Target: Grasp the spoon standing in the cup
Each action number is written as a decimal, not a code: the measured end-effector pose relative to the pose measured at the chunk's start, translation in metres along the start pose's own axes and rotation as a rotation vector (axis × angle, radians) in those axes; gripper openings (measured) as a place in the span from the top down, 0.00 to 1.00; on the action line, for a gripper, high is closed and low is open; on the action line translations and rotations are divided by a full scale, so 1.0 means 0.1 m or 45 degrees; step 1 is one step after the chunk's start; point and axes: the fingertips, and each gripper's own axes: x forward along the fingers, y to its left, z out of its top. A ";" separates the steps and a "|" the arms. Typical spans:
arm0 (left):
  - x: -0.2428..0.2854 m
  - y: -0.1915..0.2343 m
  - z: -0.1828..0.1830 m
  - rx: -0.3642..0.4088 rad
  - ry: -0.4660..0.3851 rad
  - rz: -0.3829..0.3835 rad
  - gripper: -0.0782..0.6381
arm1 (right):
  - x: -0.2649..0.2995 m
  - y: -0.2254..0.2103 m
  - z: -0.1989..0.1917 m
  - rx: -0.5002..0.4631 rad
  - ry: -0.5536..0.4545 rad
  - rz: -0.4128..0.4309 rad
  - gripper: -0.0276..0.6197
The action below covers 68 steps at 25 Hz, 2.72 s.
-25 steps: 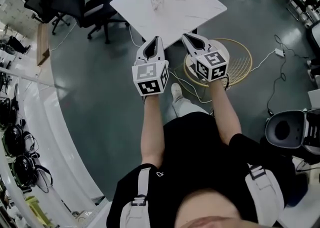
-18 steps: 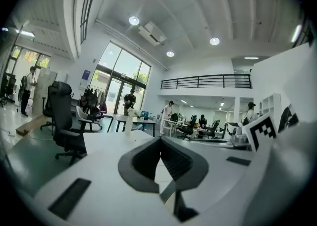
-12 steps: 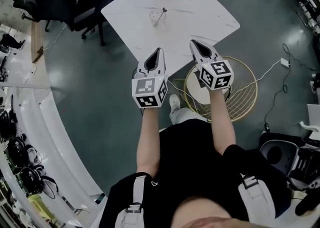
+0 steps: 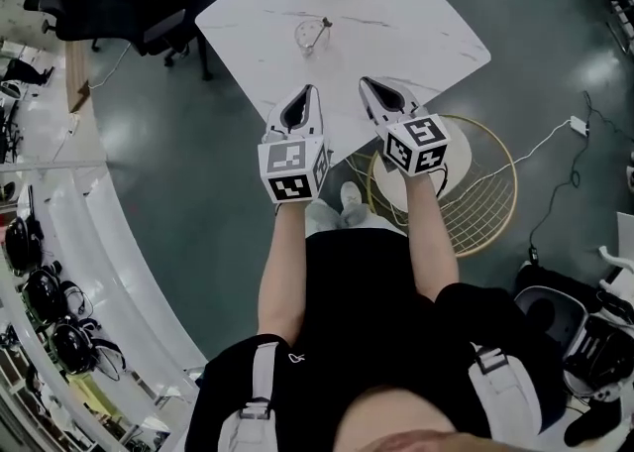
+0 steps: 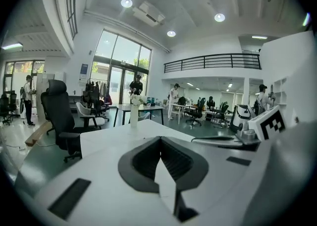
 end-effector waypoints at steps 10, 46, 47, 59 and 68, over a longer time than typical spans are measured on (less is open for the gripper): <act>0.23 0.25 -0.26 -0.013 0.088 0.005 0.87 | 0.30 -0.04 -0.17 -0.009 0.026 0.026 0.95; 0.72 0.94 -0.16 0.003 0.162 -0.007 0.87 | 2.17 -1.01 -0.58 -0.041 0.310 -0.039 0.74; 0.71 0.97 -0.17 0.001 0.165 -0.001 0.87 | 2.20 -1.01 -0.61 -0.030 0.316 -0.043 0.74; 0.73 0.94 -0.12 0.015 0.160 -0.022 0.87 | 2.20 -1.09 -0.47 0.121 0.226 -0.116 0.89; 0.72 0.77 -0.11 -0.043 0.116 -0.037 0.87 | 1.87 -0.74 0.39 0.139 -0.033 -0.054 0.89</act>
